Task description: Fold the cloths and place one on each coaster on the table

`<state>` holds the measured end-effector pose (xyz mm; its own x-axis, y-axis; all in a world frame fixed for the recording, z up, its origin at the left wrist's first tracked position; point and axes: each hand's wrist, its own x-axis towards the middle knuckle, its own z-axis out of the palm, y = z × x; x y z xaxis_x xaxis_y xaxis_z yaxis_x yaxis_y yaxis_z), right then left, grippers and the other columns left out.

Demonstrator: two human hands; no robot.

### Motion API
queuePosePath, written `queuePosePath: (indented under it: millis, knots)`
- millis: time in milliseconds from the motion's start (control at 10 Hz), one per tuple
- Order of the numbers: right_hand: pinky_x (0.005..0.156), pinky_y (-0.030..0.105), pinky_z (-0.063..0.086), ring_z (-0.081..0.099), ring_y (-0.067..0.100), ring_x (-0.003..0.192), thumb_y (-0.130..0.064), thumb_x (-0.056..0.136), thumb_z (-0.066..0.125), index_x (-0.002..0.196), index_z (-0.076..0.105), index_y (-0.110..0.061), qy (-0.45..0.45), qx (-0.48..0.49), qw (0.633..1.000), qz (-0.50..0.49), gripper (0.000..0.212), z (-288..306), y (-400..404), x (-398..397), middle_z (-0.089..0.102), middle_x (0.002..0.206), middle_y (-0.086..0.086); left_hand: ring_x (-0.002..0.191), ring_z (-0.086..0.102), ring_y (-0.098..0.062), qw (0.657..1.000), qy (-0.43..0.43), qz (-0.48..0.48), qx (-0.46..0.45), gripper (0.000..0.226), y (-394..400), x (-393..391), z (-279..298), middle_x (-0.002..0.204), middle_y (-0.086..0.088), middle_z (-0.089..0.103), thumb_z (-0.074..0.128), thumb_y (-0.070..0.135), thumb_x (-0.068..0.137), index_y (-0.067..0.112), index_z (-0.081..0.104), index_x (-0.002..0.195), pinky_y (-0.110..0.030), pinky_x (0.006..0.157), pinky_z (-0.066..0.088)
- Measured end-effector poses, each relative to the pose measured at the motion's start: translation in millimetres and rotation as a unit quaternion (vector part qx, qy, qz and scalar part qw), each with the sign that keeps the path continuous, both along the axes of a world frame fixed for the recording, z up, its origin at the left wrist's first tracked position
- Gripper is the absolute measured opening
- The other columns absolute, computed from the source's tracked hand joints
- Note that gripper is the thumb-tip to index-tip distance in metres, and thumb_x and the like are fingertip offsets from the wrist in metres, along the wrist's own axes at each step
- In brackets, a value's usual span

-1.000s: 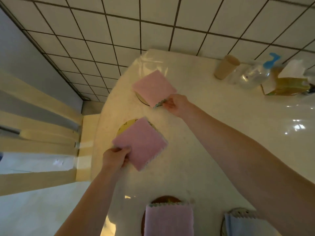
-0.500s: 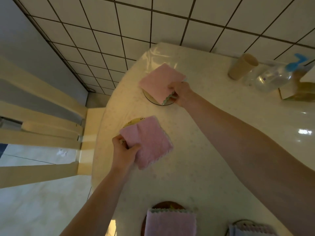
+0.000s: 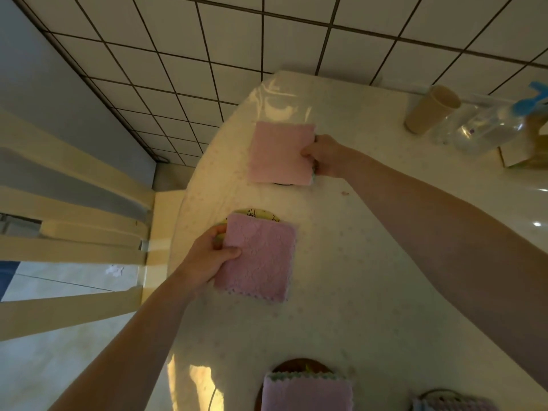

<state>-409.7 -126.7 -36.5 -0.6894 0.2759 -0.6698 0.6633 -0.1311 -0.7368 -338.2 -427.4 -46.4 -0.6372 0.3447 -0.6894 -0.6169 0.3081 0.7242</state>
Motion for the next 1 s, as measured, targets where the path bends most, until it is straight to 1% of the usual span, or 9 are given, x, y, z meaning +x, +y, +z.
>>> queuePosePath:
  millis: [100, 200, 300, 400, 500, 600, 700, 900, 1000]
  knots:
    - [0.067, 0.032, 0.050, 0.058, 0.023, 0.091, 0.010, 0.087, 0.040, 0.132, 0.043, 0.000, 0.020, 0.003, 1.000, -0.008, 0.046, -2, 2, -2, 0.057, 0.113, 0.011, 0.106, 0.063, -0.025, 1.000, 0.003, 0.001, 0.009, 0.056, 0, -1, -5, 0.115, -0.007, 0.065, 0.073, -0.001, 0.076, 0.017, 0.054, 0.126, -0.047, 0.093, 0.051]
    - [0.069, 0.033, 0.050, 0.056, 0.026, 0.099, 0.010, 0.088, 0.039, 0.133, 0.042, 0.000, 0.023, 0.008, 0.999, -0.028, 0.046, -7, 6, -1, 0.055, 0.115, 0.011, 0.106, 0.064, -0.022, 0.999, -0.014, 0.010, 0.047, 0.053, 2, -1, -4, 0.114, -0.005, 0.067, 0.068, -0.004, 0.079, 0.016, 0.055, 0.127, -0.042, 0.091, 0.052]
    - [0.063, 0.031, 0.049, 0.057, 0.022, 0.085, 0.005, 0.088, 0.044, 0.131, 0.044, 0.002, 0.009, 0.038, 0.999, -0.027, 0.043, -7, 4, -2, 0.057, 0.102, 0.008, 0.103, 0.064, -0.019, 1.000, 0.021, -0.006, 0.011, 0.050, 1, -4, -6, 0.115, -0.005, 0.066, 0.068, -0.001, 0.081, 0.016, 0.054, 0.126, -0.039, 0.089, 0.053]
    - [0.063, 0.034, 0.053, 0.060, 0.028, 0.091, -0.009, 0.083, 0.055, 0.125, 0.046, -0.003, -0.037, 0.193, 0.980, 0.010, 0.043, -8, 2, -6, 0.056, 0.110, 0.012, 0.100, 0.063, -0.014, 0.997, 0.065, -0.039, -0.032, 0.048, 1, -7, -6, 0.111, 0.001, 0.065, 0.070, 0.006, 0.081, 0.017, 0.054, 0.125, -0.031, 0.083, 0.053]
    - [0.051, 0.034, 0.054, 0.063, 0.034, 0.094, -0.018, 0.077, 0.061, 0.124, 0.044, -0.003, -0.083, 0.282, 0.956, 0.008, 0.052, -5, 0, -4, 0.055, 0.112, 0.014, 0.096, 0.060, -0.011, 0.982, 0.140, -0.076, -0.102, 0.042, 1, -10, -4, 0.105, 0.006, 0.062, 0.073, 0.015, 0.080, 0.020, 0.056, 0.119, -0.027, 0.077, 0.051]
    - [0.077, 0.044, 0.055, 0.062, 0.036, 0.100, -0.021, 0.077, 0.054, 0.121, 0.043, -0.004, -0.101, 0.357, 0.927, 0.054, 0.049, -7, 0, 1, 0.058, 0.119, 0.018, 0.089, 0.060, -0.013, 0.957, 0.204, -0.105, -0.177, 0.039, -4, -12, -3, 0.098, 0.006, 0.062, 0.074, 0.021, 0.079, 0.024, 0.057, 0.113, -0.029, 0.077, 0.049]
    - [0.085, 0.043, 0.052, 0.060, 0.037, 0.105, -0.020, 0.082, 0.053, 0.122, 0.041, -0.002, -0.100, 0.382, 0.915, 0.078, 0.045, -2, 0, 12, 0.055, 0.123, 0.021, 0.084, 0.060, -0.014, 0.943, 0.229, -0.116, -0.214, 0.036, -11, -12, -2, 0.092, 0.006, 0.061, 0.076, 0.020, 0.077, 0.023, 0.058, 0.108, -0.026, 0.074, 0.046]
    - [0.075, 0.034, 0.046, 0.057, 0.035, 0.106, -0.024, 0.084, 0.057, 0.127, 0.039, -0.005, -0.082, 0.367, 0.922, 0.093, 0.050, 16, -1, 52, 0.054, 0.123, 0.018, 0.084, 0.061, -0.017, 0.938, 0.236, -0.115, -0.228, 0.024, -15, -7, -1, 0.085, 0.006, 0.062, 0.074, 0.018, 0.079, 0.021, 0.061, 0.098, -0.027, 0.073, 0.045]
    - [0.076, 0.028, 0.042, 0.057, 0.032, 0.106, -0.023, 0.087, 0.054, 0.129, 0.041, -0.007, -0.058, 0.373, 0.922, 0.083, 0.047, 23, -1, 80, 0.055, 0.123, 0.016, 0.085, 0.060, -0.020, 0.922, 0.276, -0.099, -0.254, 0.021, -15, -6, 2, 0.090, 0.002, 0.064, 0.068, 0.016, 0.083, 0.017, 0.062, 0.104, -0.027, 0.074, 0.045]
